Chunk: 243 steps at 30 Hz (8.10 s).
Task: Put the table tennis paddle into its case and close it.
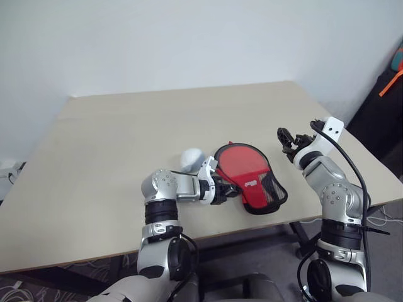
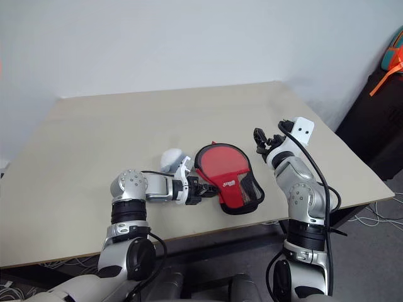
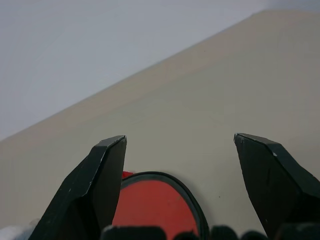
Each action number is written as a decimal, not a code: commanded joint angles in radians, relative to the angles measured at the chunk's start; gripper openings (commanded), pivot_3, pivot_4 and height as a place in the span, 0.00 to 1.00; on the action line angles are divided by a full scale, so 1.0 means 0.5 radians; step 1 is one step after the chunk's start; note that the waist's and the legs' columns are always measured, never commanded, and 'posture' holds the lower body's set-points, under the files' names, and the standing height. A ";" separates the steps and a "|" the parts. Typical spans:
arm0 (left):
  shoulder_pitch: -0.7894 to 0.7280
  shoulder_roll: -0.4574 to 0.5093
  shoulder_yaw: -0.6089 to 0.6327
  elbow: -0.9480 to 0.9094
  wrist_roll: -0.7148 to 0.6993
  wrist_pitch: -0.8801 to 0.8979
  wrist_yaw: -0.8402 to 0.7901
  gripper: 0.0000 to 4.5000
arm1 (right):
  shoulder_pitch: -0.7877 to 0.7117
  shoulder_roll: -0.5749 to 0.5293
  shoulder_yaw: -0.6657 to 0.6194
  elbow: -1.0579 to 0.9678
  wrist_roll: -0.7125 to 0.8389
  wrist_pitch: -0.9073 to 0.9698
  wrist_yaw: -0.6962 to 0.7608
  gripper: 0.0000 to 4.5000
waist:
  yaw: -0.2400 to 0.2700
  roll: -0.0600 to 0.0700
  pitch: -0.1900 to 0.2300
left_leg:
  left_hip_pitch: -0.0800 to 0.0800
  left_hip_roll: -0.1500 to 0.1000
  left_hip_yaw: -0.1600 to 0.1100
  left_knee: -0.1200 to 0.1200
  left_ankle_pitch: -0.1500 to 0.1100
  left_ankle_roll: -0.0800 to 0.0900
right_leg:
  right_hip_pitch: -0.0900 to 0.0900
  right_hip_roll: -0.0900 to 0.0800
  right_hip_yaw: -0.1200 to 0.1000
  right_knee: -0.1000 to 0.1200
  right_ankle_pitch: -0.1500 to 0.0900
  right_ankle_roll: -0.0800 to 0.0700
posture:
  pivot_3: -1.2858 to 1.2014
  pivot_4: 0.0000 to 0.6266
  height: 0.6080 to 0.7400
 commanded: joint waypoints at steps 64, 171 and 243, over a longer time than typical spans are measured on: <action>0.230 1.108 -1.454 -0.141 -2.917 -0.365 1.163 0.58 | 0.073 -0.012 0.194 -0.120 -0.096 0.043 0.020 0.83 | 0.005 0.001 0.000 | 0.000 0.000 0.001 -0.004 0.003 -0.007 | -0.004 -0.002 0.000 -0.001 -0.001 -0.008 | 0.52 0.00 1.00; -1.210 0.146 -1.143 1.977 1.076 -2.989 -0.532 0.10 | 0.501 -0.415 1.145 -0.240 -0.532 0.478 0.880 0.00 | 0.021 -0.030 0.011 | -0.001 0.000 -0.004 -0.002 0.011 -0.013 | 0.000 -0.002 -0.008 0.002 0.004 -0.003 | 0.52 0.00 1.00; -0.384 1.015 -1.239 0.608 0.930 -2.475 -2.297 1.00 | 0.368 -0.371 0.336 -0.741 0.192 0.294 1.008 0.00 | 0.059 -0.028 0.011 | -0.002 0.002 -0.004 0.001 0.011 -0.012 | 0.001 -0.001 -0.007 0.004 0.005 -0.004 | 0.52 0.00 1.00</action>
